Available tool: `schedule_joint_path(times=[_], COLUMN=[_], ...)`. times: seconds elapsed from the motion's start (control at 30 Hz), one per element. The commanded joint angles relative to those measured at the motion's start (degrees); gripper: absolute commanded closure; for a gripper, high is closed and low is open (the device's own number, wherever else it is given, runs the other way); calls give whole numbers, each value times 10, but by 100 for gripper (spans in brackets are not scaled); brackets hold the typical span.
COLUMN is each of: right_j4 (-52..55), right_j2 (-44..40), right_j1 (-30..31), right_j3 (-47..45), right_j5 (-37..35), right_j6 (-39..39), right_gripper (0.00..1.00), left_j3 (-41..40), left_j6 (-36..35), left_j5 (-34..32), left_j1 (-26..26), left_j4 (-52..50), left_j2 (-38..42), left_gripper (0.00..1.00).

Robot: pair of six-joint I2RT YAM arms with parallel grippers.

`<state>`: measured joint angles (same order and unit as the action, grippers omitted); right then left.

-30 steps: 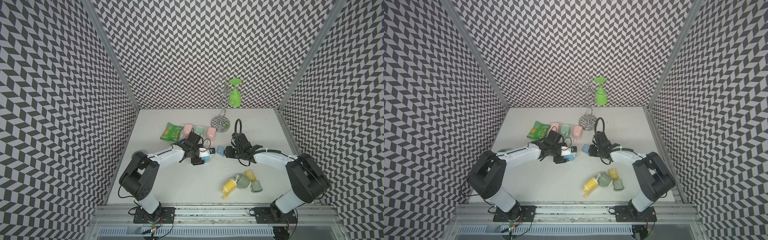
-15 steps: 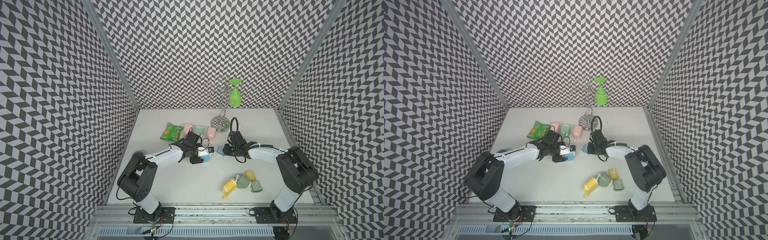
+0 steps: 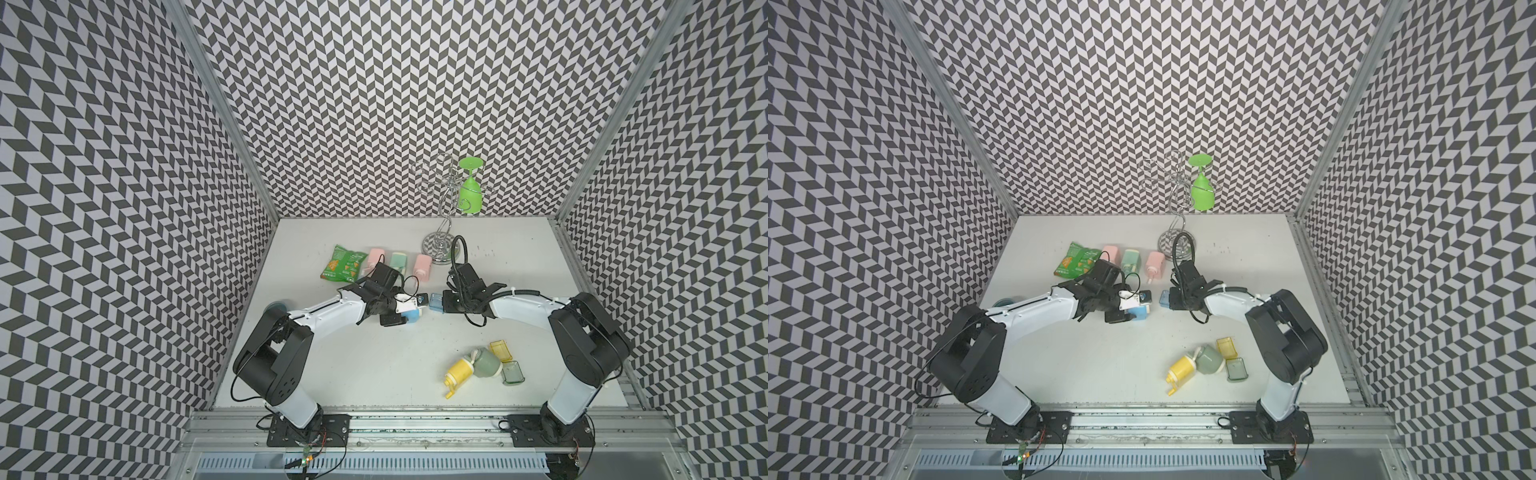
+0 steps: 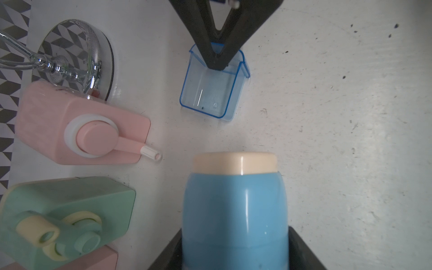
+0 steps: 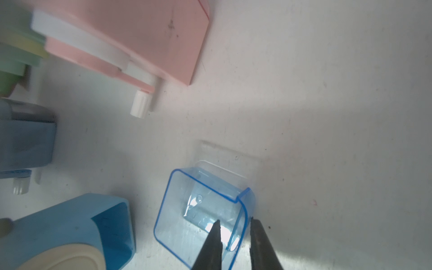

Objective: Put the tray back into the pencil sharpener
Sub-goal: Close the container of the pencil sharpener.

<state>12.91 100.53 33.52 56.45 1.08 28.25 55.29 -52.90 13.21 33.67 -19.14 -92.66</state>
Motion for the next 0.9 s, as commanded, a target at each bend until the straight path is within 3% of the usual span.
schedule_joint_path(times=[0.0, 0.5, 0.87], right_j4=[0, -17, -47], right_j2=[8, 15, 22], right_j1=[14, 42, 55], right_j3=[13, 16, 19], right_j5=[-3, 27, 79], right_j6=[-13, -43, -15], right_gripper=[77, 80, 80], left_j3=[-6, -14, -19], left_j6=[-3, -4, -4], left_j5=[8, 17, 27], left_j1=[-4, -6, -6], left_j4=[13, 19, 22], left_j2=[13, 13, 13], left_gripper=[40, 42, 42])
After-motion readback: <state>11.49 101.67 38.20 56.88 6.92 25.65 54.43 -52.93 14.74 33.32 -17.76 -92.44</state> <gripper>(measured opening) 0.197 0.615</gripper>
